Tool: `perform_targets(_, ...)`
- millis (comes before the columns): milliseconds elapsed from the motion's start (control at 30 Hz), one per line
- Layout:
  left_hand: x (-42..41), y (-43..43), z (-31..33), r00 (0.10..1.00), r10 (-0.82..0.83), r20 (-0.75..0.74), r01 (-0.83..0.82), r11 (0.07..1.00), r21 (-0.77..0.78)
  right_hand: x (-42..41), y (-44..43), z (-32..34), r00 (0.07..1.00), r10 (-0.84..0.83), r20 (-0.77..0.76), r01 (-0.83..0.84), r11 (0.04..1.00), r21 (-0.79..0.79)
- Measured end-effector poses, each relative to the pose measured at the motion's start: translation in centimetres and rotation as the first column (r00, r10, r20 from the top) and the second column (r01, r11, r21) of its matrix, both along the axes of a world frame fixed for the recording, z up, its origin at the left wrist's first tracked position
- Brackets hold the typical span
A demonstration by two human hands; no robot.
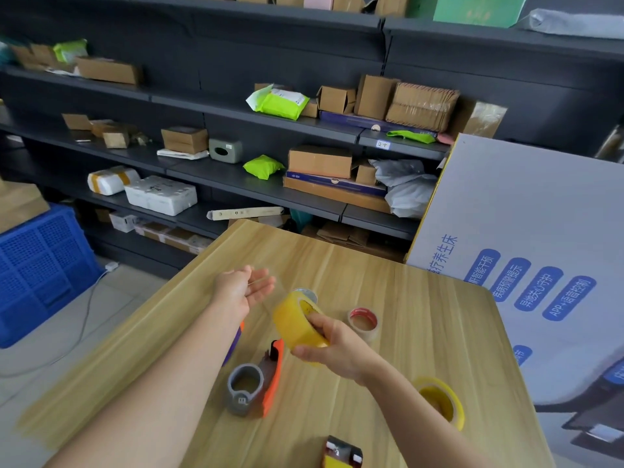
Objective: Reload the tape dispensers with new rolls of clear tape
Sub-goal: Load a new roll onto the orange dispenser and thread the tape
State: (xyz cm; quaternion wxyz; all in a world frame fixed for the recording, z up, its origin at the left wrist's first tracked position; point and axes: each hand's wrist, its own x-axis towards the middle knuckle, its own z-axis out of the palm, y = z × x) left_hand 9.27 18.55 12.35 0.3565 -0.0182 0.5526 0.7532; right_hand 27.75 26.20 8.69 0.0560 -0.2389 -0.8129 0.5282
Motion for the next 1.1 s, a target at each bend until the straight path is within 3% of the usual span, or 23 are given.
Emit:
perform_targets(200,-7.1,-1.8,-2.3,0.996,0.017,0.084,-0.015,0.999,-0.030,-4.5,-1.5,-1.6,0.987,-0.010,0.158,0.004,0.999,0.034)
perform_targets(333,-11.0,-2.3,-3.8,0.990,-0.132,0.049,0.137,0.985,-0.107,-6.9,-2.9,-3.1,0.978,-0.083,0.190,0.078,0.996,0.031)
perform_targets(500,-14.1,-2.8,-6.0,0.979,-0.186,0.087,0.203,0.940,-0.276,-9.0,-3.9,-4.2,0.952,-0.175,0.250,0.162,0.984,0.073)
perform_targets(733,-14.0,-3.0,-7.8,0.943,-0.184,0.277,0.229,0.963,-0.140,-10.6,-6.4,-5.3,0.894,-0.283,0.347,0.207,0.948,0.241)
perform_targets(833,-13.5,-3.0,-9.1,0.935,-0.193,0.298,0.254,0.950,-0.182,-10.6,-7.5,-6.2,0.884,-0.274,0.379,0.132,0.923,0.360)
perform_targets(900,-13.3,-3.0,-10.3,0.963,-0.196,0.184,0.246,0.918,-0.312,-10.6,-8.2,-7.1,0.879,-0.248,0.408,0.075,0.915,0.396)
perform_targets(967,-12.9,-3.3,-11.3,0.970,-0.230,-0.082,0.161,0.854,-0.495,-10.4,-8.8,-7.9,0.876,-0.205,0.436,-0.007,0.899,0.437)
perform_targets(1100,-11.8,-4.4,-11.7,0.821,-0.329,-0.466,0.004,0.821,-0.571,-10.5,-9.4,-8.7,0.881,-0.108,0.462,-0.174,0.832,0.527)
